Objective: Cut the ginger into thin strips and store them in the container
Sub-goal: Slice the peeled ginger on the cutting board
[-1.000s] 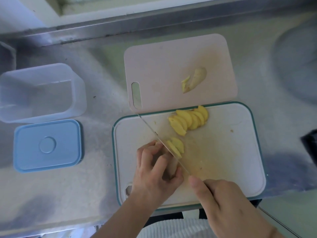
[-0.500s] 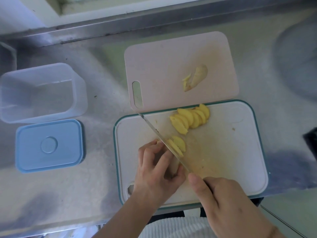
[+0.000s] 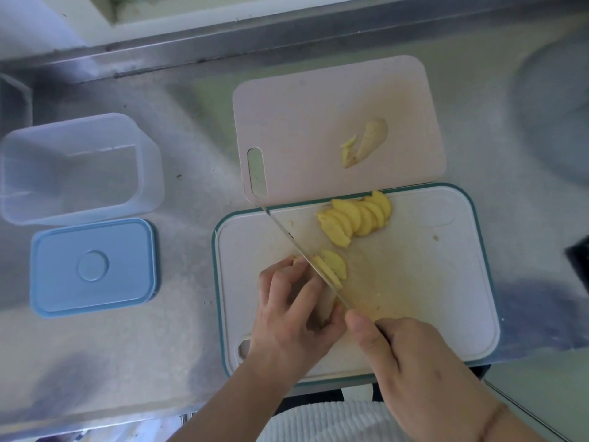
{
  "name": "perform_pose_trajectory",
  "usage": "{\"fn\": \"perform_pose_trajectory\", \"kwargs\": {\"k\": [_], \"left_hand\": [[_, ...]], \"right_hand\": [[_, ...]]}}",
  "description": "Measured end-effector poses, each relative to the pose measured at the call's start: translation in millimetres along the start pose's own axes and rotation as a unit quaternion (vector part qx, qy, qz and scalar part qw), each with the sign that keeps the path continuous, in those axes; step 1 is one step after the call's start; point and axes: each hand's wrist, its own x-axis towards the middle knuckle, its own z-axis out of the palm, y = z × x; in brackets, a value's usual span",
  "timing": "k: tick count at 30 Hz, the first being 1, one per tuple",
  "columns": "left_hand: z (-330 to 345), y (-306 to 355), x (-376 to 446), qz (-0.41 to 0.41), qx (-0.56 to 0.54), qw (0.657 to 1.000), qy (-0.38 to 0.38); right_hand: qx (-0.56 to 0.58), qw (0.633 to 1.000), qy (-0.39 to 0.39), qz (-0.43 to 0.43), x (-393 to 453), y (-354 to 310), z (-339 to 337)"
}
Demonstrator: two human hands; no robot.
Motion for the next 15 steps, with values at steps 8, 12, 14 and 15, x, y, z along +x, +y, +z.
{"fn": "perform_pose_trajectory", "kwargs": {"k": [8, 12, 14, 15], "left_hand": [[2, -3, -1, 0.012, -0.009, 1.000, 0.000], [0, -2, 1, 0.004, -0.016, 1.000, -0.014], [0, -2, 1, -0.002, -0.006, 1.000, -0.024], [0, -3, 0, -0.003, -0.002, 1.000, -0.029]], "right_hand": [[-0.030, 0.999, 0.005, -0.025, 22, -13, 6], [-0.045, 0.998, 0.029, -0.045, 16, -9, 11], [-0.034, 0.998, 0.028, -0.044, 4, -1, 10], [-0.027, 0.999, 0.028, -0.034, -3, 4, 10]]}}
